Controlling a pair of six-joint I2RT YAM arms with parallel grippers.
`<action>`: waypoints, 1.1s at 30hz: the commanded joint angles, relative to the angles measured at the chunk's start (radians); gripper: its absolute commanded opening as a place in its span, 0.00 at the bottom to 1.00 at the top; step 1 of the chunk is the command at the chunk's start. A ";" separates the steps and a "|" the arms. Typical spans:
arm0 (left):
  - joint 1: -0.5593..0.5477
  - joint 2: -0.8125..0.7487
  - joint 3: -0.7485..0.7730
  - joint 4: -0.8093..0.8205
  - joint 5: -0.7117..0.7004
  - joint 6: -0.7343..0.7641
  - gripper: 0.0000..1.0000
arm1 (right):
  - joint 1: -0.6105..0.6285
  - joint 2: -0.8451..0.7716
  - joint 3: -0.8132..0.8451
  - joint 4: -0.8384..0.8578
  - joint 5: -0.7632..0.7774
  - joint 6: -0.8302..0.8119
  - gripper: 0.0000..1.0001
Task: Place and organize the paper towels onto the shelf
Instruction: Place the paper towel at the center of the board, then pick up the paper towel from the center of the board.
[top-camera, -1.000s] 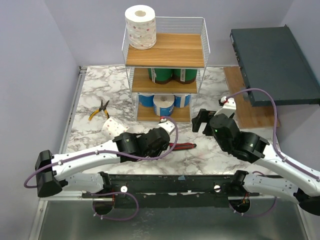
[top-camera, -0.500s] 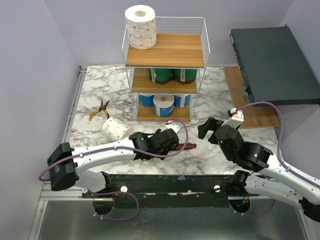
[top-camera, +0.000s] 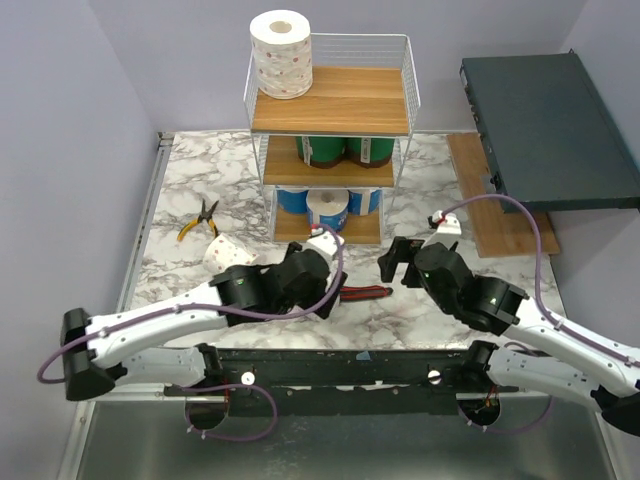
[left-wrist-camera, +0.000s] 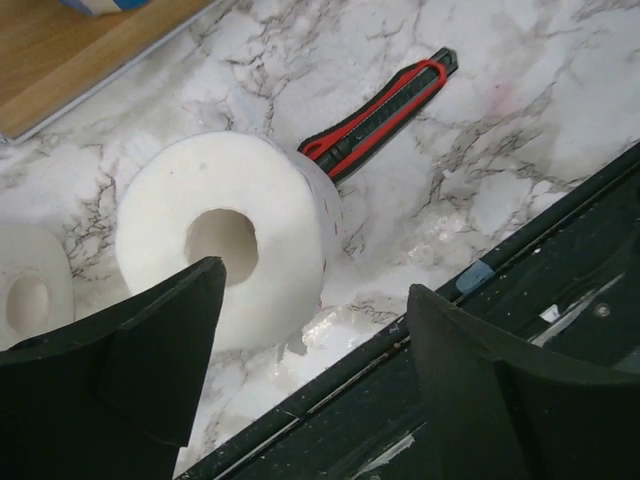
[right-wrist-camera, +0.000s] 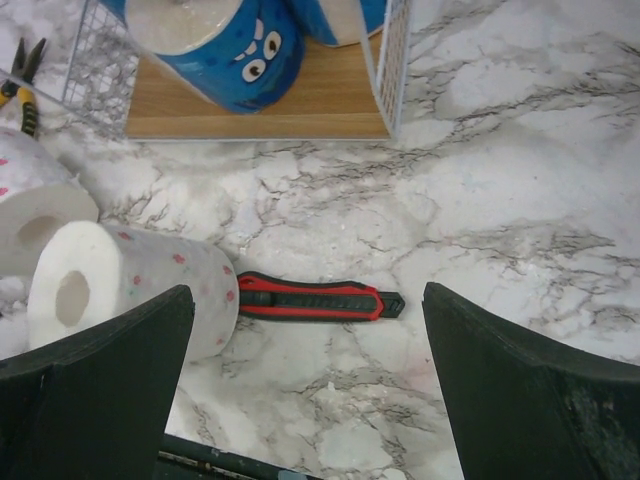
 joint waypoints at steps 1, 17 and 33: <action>-0.002 -0.181 -0.011 -0.016 -0.042 -0.046 0.84 | 0.000 0.045 0.046 0.076 -0.120 -0.080 1.00; 0.000 -0.885 -0.382 -0.118 -0.478 -0.504 0.95 | 0.105 0.427 0.327 0.094 -0.443 -0.396 0.89; -0.001 -1.086 -0.463 -0.273 -0.558 -0.682 0.95 | 0.305 0.798 0.603 -0.038 -0.327 -0.609 0.79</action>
